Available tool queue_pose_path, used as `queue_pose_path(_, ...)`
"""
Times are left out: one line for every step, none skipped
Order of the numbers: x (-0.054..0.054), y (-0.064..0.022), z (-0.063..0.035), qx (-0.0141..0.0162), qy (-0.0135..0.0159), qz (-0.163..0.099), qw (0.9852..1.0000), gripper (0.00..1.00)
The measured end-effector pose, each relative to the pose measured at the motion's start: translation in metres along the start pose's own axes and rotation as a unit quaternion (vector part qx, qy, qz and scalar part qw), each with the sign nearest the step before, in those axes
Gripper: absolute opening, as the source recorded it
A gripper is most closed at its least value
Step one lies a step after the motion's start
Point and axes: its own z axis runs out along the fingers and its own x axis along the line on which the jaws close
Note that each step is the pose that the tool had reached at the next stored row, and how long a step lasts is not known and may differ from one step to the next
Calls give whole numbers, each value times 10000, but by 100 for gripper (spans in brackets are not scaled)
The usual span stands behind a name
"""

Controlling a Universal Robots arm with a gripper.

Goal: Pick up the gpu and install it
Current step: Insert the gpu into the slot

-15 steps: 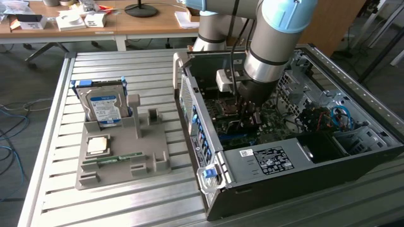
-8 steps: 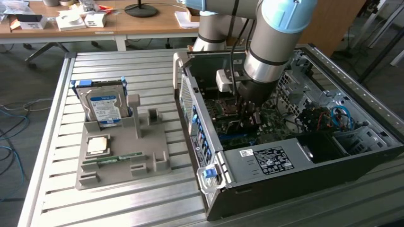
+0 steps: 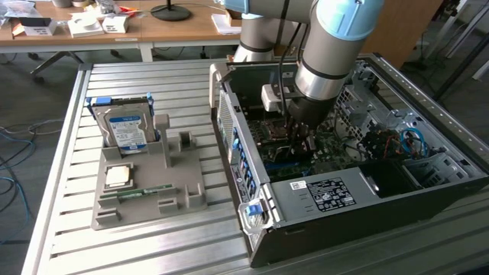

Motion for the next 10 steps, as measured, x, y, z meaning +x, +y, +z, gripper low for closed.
queue_pose_path(0, 0, 0, 0, 0, 0, 10000, 26)
queue_pose_path(0, 0, 1, 0, -1, 0, 10000, 26)
queue_pose_path(0, 0, 1, 0, -1, 0, 10000, 26)
queue_pose_path(0, 0, 1, 0, -1, 0, 10000, 26)
queue_pose_path(0, 0, 1, 0, -1, 0, 10000, 26)
queue_pose_path(0, 0, 1, 0, -1, 0, 10000, 26)
queue_pose_path(0, 0, 0, 0, -1, 0, 10000, 26)
queue_pose_path(0, 0, 1, 0, -1, 0, 10000, 26)
queue_pose_path(0, 0, 1, 0, -1, 0, 10000, 26)
queue_pose_path(0, 0, 0, 0, -1, 0, 10000, 26)
